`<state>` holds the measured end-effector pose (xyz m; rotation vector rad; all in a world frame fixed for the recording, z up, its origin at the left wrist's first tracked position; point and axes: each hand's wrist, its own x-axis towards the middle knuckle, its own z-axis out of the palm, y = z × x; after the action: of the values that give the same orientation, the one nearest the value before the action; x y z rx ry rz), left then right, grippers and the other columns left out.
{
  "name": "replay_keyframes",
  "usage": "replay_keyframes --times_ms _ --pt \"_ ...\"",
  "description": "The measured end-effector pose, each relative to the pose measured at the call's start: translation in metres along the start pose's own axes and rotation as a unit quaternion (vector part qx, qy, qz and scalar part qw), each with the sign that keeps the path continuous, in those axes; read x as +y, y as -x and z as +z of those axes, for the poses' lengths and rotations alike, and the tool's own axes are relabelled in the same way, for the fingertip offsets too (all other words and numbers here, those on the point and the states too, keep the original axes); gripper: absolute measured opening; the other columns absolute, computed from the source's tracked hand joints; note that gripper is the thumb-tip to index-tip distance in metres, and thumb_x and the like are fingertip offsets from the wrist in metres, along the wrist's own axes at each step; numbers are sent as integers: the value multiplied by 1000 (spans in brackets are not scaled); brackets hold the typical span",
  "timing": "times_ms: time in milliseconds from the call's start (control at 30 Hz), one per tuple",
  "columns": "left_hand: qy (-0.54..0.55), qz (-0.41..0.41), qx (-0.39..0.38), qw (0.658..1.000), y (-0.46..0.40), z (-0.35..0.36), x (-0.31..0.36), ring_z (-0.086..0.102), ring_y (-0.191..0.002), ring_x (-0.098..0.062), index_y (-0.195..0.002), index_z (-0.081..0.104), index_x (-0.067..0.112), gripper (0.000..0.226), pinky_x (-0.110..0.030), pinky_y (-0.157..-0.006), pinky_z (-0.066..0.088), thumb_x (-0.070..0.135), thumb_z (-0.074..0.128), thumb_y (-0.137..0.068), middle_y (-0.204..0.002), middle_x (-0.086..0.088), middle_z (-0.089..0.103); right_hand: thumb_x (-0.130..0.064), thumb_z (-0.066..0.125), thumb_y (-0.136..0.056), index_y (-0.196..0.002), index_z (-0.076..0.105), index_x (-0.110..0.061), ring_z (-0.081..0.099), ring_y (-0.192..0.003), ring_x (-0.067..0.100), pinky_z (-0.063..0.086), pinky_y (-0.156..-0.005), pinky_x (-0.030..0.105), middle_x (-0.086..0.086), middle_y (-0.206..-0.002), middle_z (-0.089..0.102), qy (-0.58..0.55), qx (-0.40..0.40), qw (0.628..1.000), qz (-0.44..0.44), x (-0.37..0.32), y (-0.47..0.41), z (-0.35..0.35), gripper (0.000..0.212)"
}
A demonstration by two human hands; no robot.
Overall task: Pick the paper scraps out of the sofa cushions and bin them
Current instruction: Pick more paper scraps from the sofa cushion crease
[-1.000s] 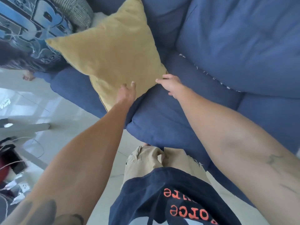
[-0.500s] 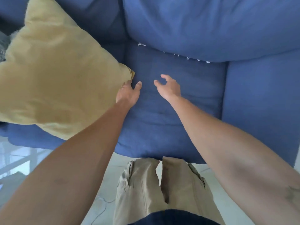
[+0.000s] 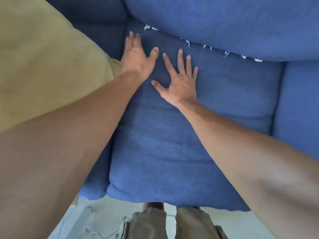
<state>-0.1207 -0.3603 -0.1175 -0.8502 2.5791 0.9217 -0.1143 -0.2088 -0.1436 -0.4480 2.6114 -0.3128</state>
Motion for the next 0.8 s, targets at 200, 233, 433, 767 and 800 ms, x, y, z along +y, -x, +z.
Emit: replay_keyframes --times_ms 200,233,433,767,800 --pt "-21 42 52 998 -45 31 -18 7 -153 -22 -155 16 4 80 -36 -124 17 50 46 -98 -165 -10 8 -80 26 -87 -156 6 -41 -1 -153 31 4 -120 62 6 -167 0 94 70 993 1 14 -11 53 82" --pt "-17 49 63 997 -49 38 -20 8 -153 -23 -155 17 3 80 -36 -124 16 49 47 -97 -165 -12 10 -80 25 -87 -157 6 -40 -1 -153 32 5 -120 62 7 -167 0 104 77 992 1 16 -14 60 82" --pt "-9 71 168 983 -74 70 -24 19 -151 -27 -149 35 3 79 -37 -124 11 53 51 -90 -160 -15 25 -76 28 -89 -157 7 -37 1 -153 34 7 -119 64 11 -166 3 117 104 988 -6 27 -26 86 82" --pt "105 5 301 948 -100 76 -3 61 -103 -18 -91 73 19 38 -33 -94 50 49 66 -68 -114 -1 63 -76 25 -89 -157 11 -36 4 -153 34 5 -119 63 11 -166 6 113 136 984 -13 27 -28 90 81" --pt "112 -2 295 949 -102 76 -3 61 -100 -17 -88 73 20 32 -32 -92 50 45 65 -70 -113 -1 63 -76 25 -89 -157 11 -36 4 -153 33 5 -119 63 11 -166 6 113 138 984 -12 27 -28 90 81"
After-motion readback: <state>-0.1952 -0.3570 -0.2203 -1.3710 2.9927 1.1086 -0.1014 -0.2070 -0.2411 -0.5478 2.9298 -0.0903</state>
